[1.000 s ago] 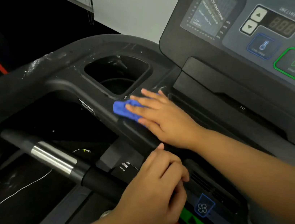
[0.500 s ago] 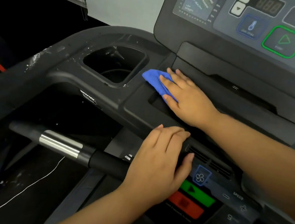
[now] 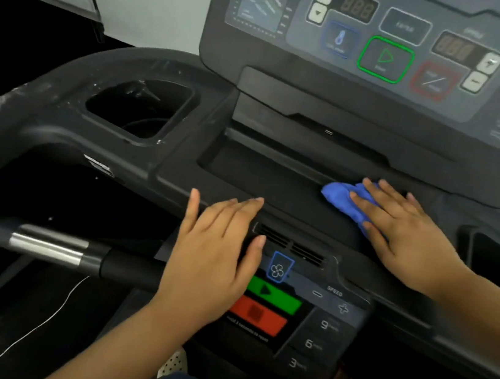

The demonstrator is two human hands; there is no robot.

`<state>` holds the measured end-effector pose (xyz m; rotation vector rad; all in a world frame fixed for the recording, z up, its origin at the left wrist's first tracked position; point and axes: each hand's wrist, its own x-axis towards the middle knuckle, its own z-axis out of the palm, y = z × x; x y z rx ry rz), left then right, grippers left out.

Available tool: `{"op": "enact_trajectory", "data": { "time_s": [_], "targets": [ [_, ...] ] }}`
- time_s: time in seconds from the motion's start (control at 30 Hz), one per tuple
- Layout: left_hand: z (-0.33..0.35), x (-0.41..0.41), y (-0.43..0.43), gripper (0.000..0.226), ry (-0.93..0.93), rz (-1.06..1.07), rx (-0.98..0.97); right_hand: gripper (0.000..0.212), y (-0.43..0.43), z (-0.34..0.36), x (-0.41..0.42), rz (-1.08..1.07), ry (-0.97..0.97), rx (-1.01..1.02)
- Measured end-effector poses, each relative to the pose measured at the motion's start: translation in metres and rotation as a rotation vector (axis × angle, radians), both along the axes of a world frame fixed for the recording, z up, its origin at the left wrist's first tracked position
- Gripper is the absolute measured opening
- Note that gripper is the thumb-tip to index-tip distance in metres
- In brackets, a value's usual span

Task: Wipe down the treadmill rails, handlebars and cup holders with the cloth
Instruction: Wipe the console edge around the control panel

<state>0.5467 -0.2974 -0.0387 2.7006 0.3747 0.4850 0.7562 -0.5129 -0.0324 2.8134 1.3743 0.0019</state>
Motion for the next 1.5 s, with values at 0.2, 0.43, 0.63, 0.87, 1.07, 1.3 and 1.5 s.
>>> {"op": "enact_trajectory", "data": {
  "time_s": [0.2,0.43,0.63,0.87,1.07,1.3,1.5],
  "targets": [
    [0.0,0.0,-0.003,0.048,0.024,0.015,0.033,0.054,-0.033,-0.002,-0.027,-0.288,0.103,0.213],
    [0.0,0.003,-0.005,0.045,0.001,0.036,0.042,0.058,-0.032,-0.012,-0.033,-0.626,-0.036,0.433],
    [0.001,0.002,-0.005,0.042,-0.009,0.038,0.04,0.061,-0.023,-0.006,0.021,-0.807,-0.042,0.414],
    [0.001,0.003,-0.006,0.043,0.007,0.053,0.071,0.033,-0.024,0.006,0.056,-0.739,0.19,0.419],
    [0.0,0.001,-0.007,0.045,0.014,0.052,0.083,0.056,-0.009,0.007,0.021,-0.843,0.109,0.512],
    [-0.001,0.002,-0.007,0.043,0.023,0.041,0.088,0.062,0.038,-0.012,-0.031,-0.762,0.071,0.339],
    [-0.002,0.001,-0.005,0.046,0.026,0.027,0.075,0.061,0.061,-0.01,-0.036,-0.682,0.108,0.289]
  ]
}}
